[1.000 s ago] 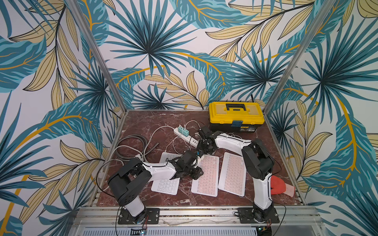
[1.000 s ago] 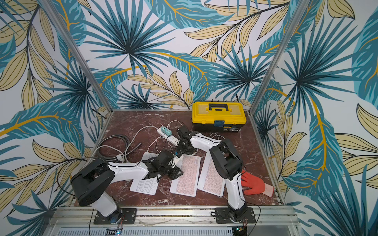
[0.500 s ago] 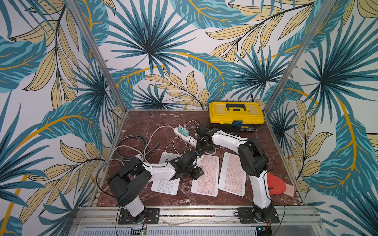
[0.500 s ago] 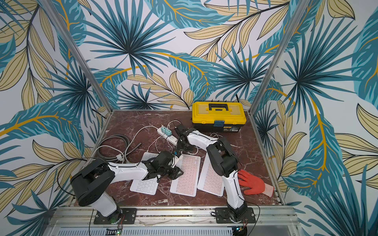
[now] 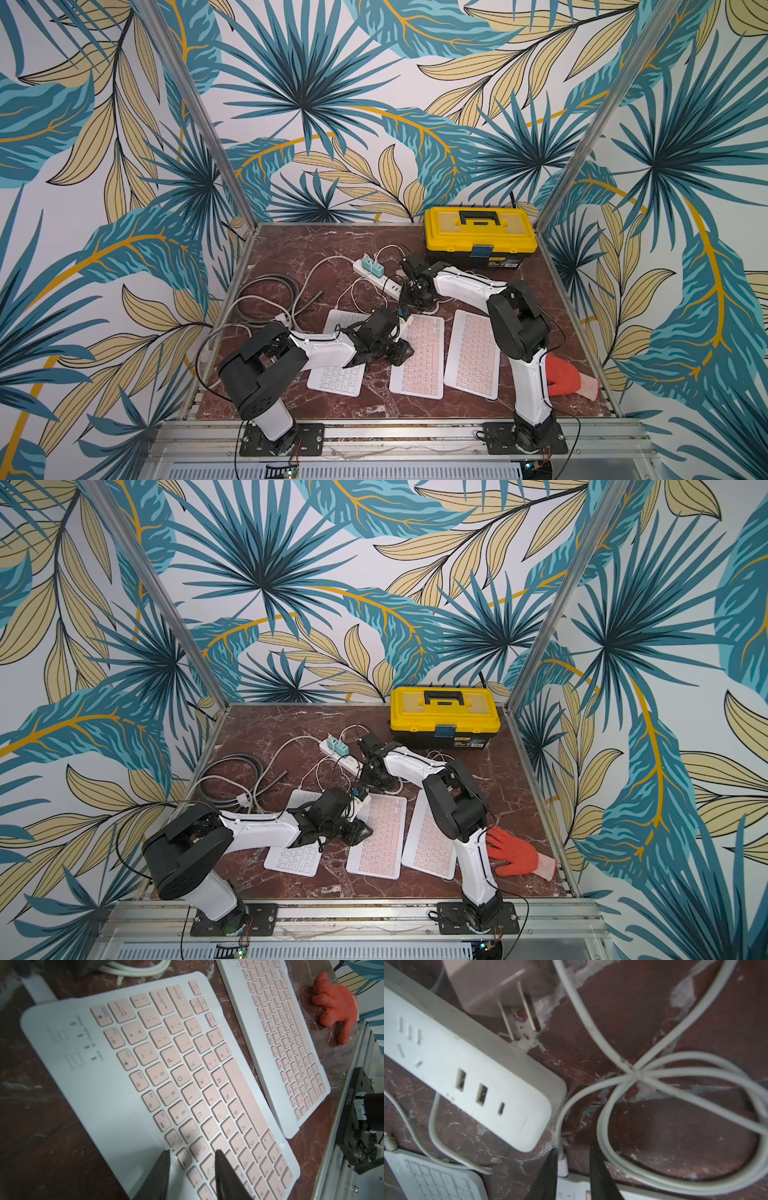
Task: Unplug the wireless keyboard
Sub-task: Remove the power cord from the keyboard.
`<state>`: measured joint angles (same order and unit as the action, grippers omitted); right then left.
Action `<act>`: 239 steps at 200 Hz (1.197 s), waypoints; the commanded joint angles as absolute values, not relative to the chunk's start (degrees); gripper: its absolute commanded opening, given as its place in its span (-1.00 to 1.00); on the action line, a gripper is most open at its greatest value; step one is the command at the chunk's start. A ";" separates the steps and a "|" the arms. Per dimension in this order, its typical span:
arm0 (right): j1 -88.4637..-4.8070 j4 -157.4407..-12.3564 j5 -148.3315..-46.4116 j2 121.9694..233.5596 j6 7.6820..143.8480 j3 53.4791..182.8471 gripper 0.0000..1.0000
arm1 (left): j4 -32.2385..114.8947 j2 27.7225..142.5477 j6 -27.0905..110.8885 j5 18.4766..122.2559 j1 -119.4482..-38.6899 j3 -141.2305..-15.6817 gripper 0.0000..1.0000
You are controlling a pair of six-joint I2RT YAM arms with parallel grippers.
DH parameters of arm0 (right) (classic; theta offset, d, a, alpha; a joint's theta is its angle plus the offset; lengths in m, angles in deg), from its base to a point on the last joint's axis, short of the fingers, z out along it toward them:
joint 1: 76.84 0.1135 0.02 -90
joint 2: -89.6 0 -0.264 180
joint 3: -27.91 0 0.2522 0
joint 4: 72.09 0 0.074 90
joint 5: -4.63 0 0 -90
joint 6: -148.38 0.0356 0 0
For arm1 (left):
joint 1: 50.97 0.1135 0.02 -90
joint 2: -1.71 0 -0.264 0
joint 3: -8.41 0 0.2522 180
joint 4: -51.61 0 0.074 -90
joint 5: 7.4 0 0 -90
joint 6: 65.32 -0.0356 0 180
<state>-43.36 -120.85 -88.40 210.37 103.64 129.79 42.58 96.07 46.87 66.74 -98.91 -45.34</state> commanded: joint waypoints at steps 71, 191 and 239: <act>-39.78 -133.78 -86.34 216.29 100.82 134.36 -0.63 | 31.15 98.91 47.53 67.37 -99.37 -41.31 -0.23; -38.56 -147.90 -75.24 228.27 95.02 150.52 -0.86 | 31.22 100.54 48.06 66.98 -99.44 -40.08 -0.24; -38.26 -142.48 -71.97 226.59 85.29 150.12 -0.89 | 31.17 100.48 48.53 67.12 -99.40 -39.71 -0.24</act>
